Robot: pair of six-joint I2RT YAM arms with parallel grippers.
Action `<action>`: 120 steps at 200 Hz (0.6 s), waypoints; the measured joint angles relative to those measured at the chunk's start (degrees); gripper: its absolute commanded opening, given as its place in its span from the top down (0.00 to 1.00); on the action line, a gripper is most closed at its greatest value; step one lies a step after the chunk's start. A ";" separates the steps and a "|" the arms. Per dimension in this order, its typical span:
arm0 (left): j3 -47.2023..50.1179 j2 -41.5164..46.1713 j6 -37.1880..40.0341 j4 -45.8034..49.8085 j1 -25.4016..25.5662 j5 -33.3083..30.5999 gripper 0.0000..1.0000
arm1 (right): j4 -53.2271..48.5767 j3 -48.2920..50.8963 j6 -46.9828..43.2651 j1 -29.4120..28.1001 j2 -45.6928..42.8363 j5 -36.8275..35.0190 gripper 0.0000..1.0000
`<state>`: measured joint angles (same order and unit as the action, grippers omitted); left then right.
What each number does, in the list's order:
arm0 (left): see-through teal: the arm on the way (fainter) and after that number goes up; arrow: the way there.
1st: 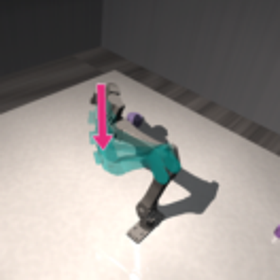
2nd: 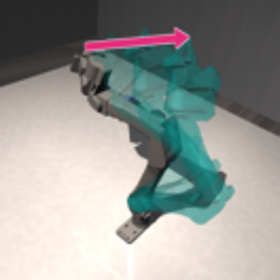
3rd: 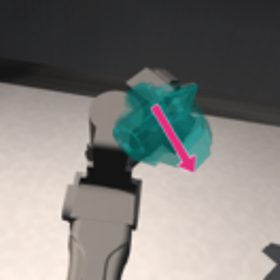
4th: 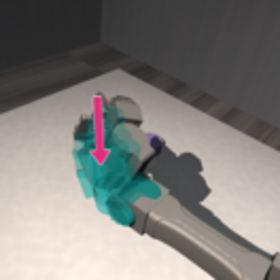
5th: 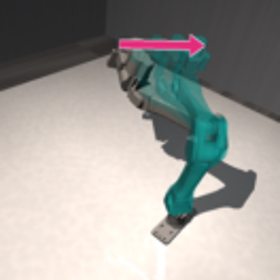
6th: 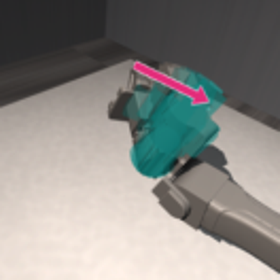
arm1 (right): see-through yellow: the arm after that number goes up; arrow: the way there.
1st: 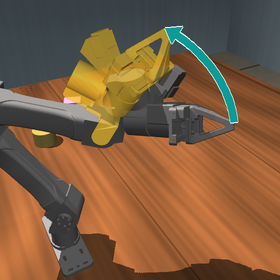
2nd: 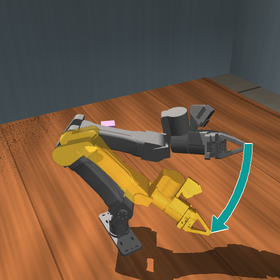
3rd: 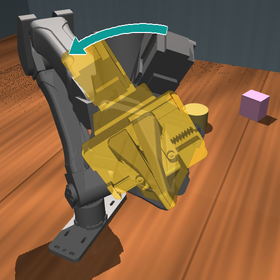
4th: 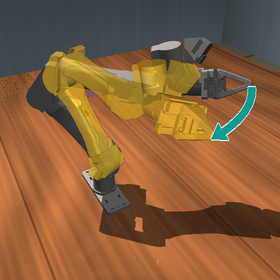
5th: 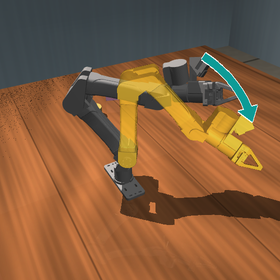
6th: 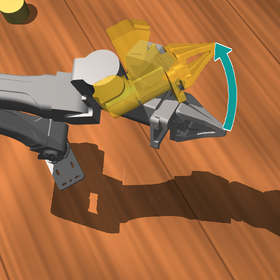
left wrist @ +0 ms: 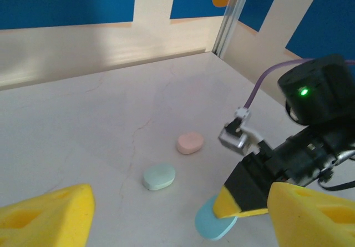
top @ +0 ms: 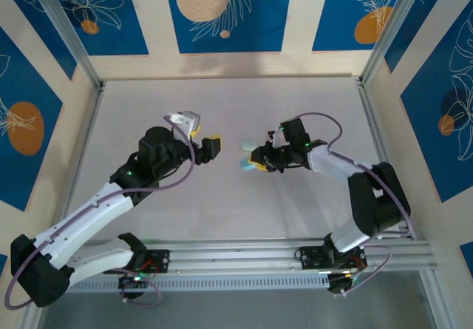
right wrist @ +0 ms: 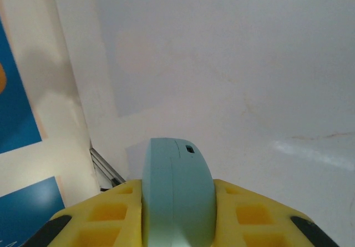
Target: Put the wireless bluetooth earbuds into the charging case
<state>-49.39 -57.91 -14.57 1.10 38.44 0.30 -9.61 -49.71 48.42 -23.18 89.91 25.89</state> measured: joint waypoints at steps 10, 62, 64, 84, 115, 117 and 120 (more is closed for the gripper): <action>0.00 0.00 -0.13 0.09 -0.15 0.00 0.19 | 1.09 -0.07 0.04 -0.68 2.32 -0.09 0.75; 0.28 0.37 -0.17 0.26 -0.33 -0.02 0.19 | 5.88 -3.28 1.44 -4.22 11.93 -3.06 0.74; 0.33 0.42 -0.17 0.28 -0.33 -0.02 0.19 | 6.14 -3.39 1.51 -4.31 12.15 -3.21 0.73; 0.68 1.05 -0.15 0.33 -0.39 -0.31 0.19 | 8.68 -3.98 2.60 -4.74 13.86 -4.42 0.72; 1.22 1.99 -0.15 0.28 -0.46 -0.61 0.19 | 10.56 -5.81 3.61 -4.46 16.48 -4.72 0.65; 1.25 2.01 -0.15 0.26 -0.46 -0.63 0.19 | 10.56 -5.90 3.56 -4.46 16.52 -4.76 0.64; 1.25 2.05 -0.15 0.28 -0.48 -0.63 0.19 | 10.54 -5.97 3.78 -4.46 16.57 -4.87 0.62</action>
<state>-48.14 -55.86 -14.72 1.39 37.95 -0.34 0.93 -55.68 52.21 -27.64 106.48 21.02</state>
